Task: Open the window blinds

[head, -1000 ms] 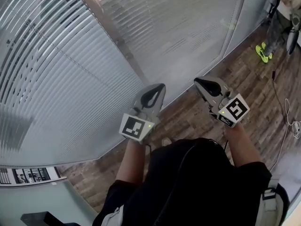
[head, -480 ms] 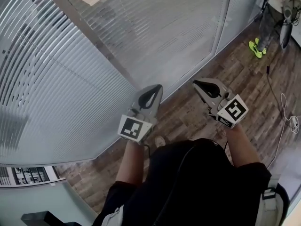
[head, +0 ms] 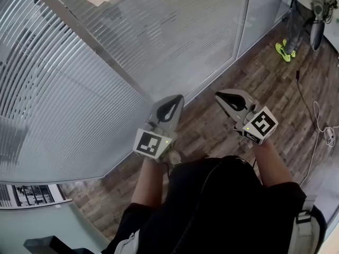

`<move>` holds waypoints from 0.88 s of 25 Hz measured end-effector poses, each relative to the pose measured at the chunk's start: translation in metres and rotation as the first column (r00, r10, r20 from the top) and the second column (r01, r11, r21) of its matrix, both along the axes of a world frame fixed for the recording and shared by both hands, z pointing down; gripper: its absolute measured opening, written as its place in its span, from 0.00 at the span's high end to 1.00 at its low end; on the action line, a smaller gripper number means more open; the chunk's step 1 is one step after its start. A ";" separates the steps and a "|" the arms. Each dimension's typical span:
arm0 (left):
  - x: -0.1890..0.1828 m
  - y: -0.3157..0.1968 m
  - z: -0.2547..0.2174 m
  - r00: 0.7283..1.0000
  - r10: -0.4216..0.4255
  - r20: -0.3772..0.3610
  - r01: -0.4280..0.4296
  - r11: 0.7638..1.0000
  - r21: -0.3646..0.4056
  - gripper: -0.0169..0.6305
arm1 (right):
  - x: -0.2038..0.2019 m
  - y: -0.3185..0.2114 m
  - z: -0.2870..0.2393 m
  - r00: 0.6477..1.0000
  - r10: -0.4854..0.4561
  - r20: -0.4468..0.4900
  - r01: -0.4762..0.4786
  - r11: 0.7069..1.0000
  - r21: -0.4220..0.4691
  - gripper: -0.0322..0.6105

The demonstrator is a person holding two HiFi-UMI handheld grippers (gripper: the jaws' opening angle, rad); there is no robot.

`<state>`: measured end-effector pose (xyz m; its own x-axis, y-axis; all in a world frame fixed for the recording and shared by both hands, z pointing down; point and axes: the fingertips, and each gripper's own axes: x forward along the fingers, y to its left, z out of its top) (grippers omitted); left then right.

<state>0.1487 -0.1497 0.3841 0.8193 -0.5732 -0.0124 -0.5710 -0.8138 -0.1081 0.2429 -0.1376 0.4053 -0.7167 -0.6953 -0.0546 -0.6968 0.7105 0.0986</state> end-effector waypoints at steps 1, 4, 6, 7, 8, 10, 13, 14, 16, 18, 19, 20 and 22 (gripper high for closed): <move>0.003 0.003 -0.001 1.000 0.000 0.001 0.000 1.000 0.002 0.97 | 0.002 0.004 0.000 1.000 -0.002 0.000 0.002 1.000 0.000 0.94; 0.010 0.011 0.001 1.000 0.000 -0.011 0.000 1.000 0.010 0.97 | 0.006 0.013 0.000 1.000 -0.003 0.008 0.004 1.000 -0.020 0.94; 0.012 0.014 0.001 1.000 0.000 -0.007 0.000 1.000 0.010 0.97 | 0.011 0.015 0.001 1.000 0.002 0.004 -0.002 1.000 -0.011 0.94; 0.013 0.016 0.001 1.000 0.001 0.001 -0.001 1.000 0.006 0.97 | 0.013 0.015 0.001 1.000 0.006 0.001 -0.006 1.000 -0.003 0.94; 0.015 0.017 0.001 1.000 0.001 0.007 -0.001 1.000 0.004 0.97 | 0.015 0.015 0.002 1.000 0.010 0.000 -0.010 1.000 0.000 0.94; 0.015 0.019 0.001 1.000 0.000 0.004 0.000 1.000 0.004 0.97 | 0.017 0.016 0.004 1.000 0.014 0.002 -0.014 1.000 -0.003 0.94; 0.014 0.019 0.002 1.000 0.001 0.003 -0.001 1.000 0.007 0.97 | 0.017 0.016 0.003 1.000 0.019 0.008 -0.019 1.000 -0.005 0.94; 0.014 0.020 0.001 1.000 0.002 0.011 -0.002 1.000 0.010 0.97 | 0.017 0.016 0.002 1.000 0.021 0.010 -0.021 1.000 -0.004 0.94; 0.013 0.020 0.001 1.000 0.001 0.012 -0.001 1.000 0.027 0.97 | 0.018 0.016 0.002 1.000 0.024 0.016 -0.023 1.000 -0.005 0.94; 0.013 0.020 0.001 1.000 -0.002 0.019 0.002 1.000 0.012 0.97 | 0.018 0.015 0.004 1.000 0.023 0.021 -0.023 1.000 -0.009 0.94; 0.013 0.020 0.001 1.000 -0.003 0.023 0.003 1.000 0.002 0.97 | 0.018 0.014 0.004 0.999 0.024 0.021 -0.024 1.000 -0.012 0.94; 0.013 0.019 0.002 1.000 -0.003 0.026 0.003 1.000 -0.004 0.97 | 0.018 0.013 0.005 0.999 0.025 0.020 -0.024 1.000 -0.014 0.94; 0.014 0.017 0.003 1.000 -0.002 0.029 0.003 1.000 -0.012 0.97 | 0.018 0.010 0.007 0.999 0.027 0.019 -0.027 0.999 -0.019 0.94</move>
